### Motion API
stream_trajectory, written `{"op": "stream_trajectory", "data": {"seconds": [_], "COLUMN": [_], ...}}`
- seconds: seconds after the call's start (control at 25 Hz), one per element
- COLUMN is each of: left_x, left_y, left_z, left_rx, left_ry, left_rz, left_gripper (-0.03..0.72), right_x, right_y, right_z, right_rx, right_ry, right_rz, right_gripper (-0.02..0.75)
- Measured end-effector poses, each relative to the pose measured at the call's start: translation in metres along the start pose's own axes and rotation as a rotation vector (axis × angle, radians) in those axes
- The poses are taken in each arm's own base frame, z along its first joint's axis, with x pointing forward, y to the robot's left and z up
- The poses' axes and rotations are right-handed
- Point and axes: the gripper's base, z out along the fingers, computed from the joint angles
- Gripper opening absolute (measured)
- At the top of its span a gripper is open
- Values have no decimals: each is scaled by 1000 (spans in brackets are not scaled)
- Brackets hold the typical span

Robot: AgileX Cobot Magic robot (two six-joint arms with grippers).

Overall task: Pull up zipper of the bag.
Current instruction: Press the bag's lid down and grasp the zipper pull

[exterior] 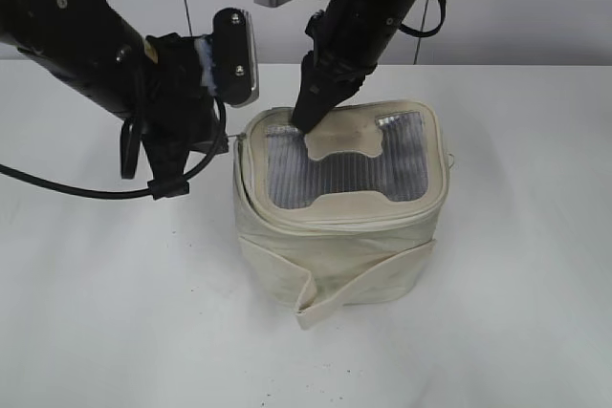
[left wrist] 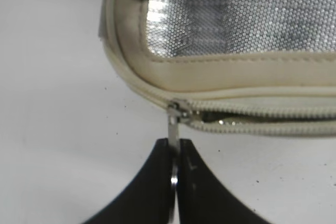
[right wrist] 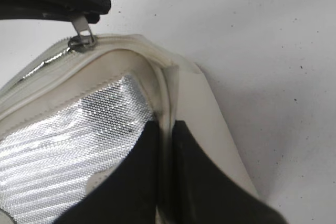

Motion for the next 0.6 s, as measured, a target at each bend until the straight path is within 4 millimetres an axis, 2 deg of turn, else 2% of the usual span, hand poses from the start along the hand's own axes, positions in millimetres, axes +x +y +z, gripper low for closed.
{"op": "stream_trajectory", "data": {"seconds": [0.32,0.6], "left_x": [1,2], "left_y": [-2,-8], "left_z": [-2,-17], "left_rx": [40,96], "left_ry": [26,48], "left_rz": [-96,-191], "left_gripper": [3,2], "right_x": [-1,-3], "right_y": [0,3], "right_z": [0,1], "right_rx": [0,-13], "right_ry": [-2,-10], "right_rz": [19,66], "right_gripper": [38,38]}}
